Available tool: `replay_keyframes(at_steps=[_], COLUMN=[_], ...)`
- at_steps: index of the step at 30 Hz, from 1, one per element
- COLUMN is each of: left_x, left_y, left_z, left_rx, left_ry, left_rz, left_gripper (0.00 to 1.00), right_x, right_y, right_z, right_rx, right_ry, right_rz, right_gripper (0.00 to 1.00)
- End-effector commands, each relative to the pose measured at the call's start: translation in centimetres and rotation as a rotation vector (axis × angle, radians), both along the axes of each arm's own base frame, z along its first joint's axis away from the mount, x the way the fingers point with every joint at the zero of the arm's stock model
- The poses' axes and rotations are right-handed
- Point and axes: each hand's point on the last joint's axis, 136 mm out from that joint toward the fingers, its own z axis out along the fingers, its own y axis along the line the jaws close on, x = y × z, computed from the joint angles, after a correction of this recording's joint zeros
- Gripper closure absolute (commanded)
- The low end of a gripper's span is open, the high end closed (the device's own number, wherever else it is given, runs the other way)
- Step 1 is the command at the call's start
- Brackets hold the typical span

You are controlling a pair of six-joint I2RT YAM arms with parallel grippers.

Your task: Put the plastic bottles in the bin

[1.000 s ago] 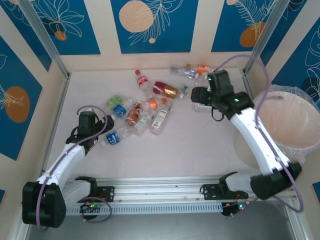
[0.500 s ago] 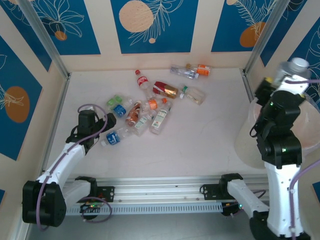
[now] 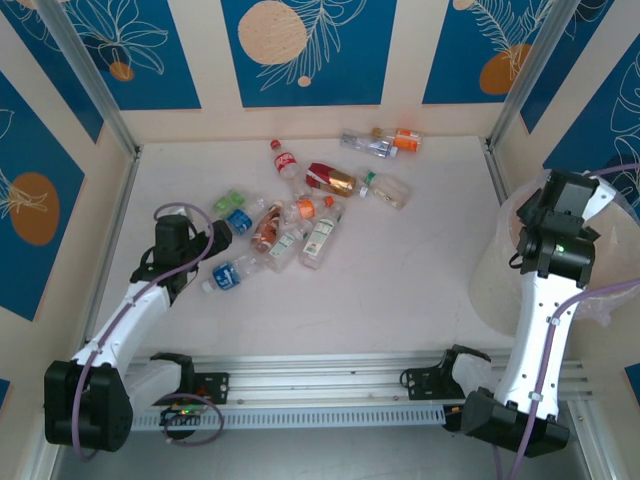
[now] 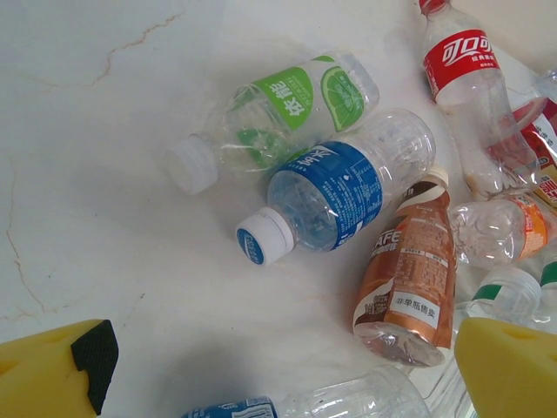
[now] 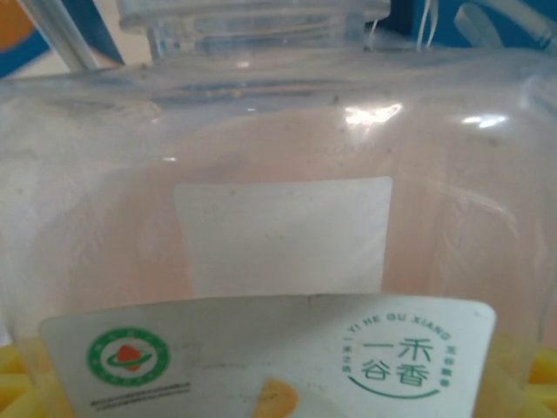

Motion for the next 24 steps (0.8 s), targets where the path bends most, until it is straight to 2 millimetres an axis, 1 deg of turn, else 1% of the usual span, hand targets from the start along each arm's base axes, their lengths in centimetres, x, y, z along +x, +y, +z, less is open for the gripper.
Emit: replay_keyframes(at_steps=[1, 3, 5, 7, 9, 14, 18, 22, 24], left_x=[0.7, 0.7, 0.7, 0.6, 0.5, 0.6, 0.8, 0.9, 0.9], left_y=[-0.5, -0.6, -0.6, -0.6, -0.6, -0.3, -0.2, 0.1, 0.1], left_z=[1.7, 1.7, 1.6, 1.7, 1.6, 2.0, 2.1, 2.2, 2.1], left_rx=[-0.022, -0.026, -0.03, -0.033, -0.033, -0.025, -0.018, -0.011, -0.014], left_ry=[-0.03, -0.024, -0.017, -0.015, -0.014, -0.018, -0.014, -0.014, -0.014], left_rz=[-0.011, -0.012, -0.008, -0.006, -0.006, 0.007, 0.014, 0.029, 0.031], left_gripper=[0.0, 0.0, 0.0, 0.0, 0.0, 0.0, 0.0, 0.0, 0.0], right_x=[-0.4, 0.6, 2.2, 3.1, 3.6, 4.9, 5.4, 6.3, 6.2], right_y=[0.6, 0.8, 2.0, 2.3, 2.2, 2.8, 3.3, 4.4, 4.2], right_z=[-2.9, -4.7, -6.1, -6.9, -7.5, -9.6, -9.8, -8.9, -8.7], right_rx=[0.086, 0.127, 0.201, 0.24, 0.255, 0.311, 0.338, 0.365, 0.35], right_ry=[0.051, 0.074, 0.07, 0.071, 0.078, 0.091, 0.083, 0.035, 0.031], right_rz=[-0.013, 0.01, 0.078, 0.096, 0.092, 0.128, 0.153, 0.217, 0.203], right_gripper=[0.3, 0.3, 0.29, 0.27, 0.25, 0.22, 0.18, 0.14, 0.12])
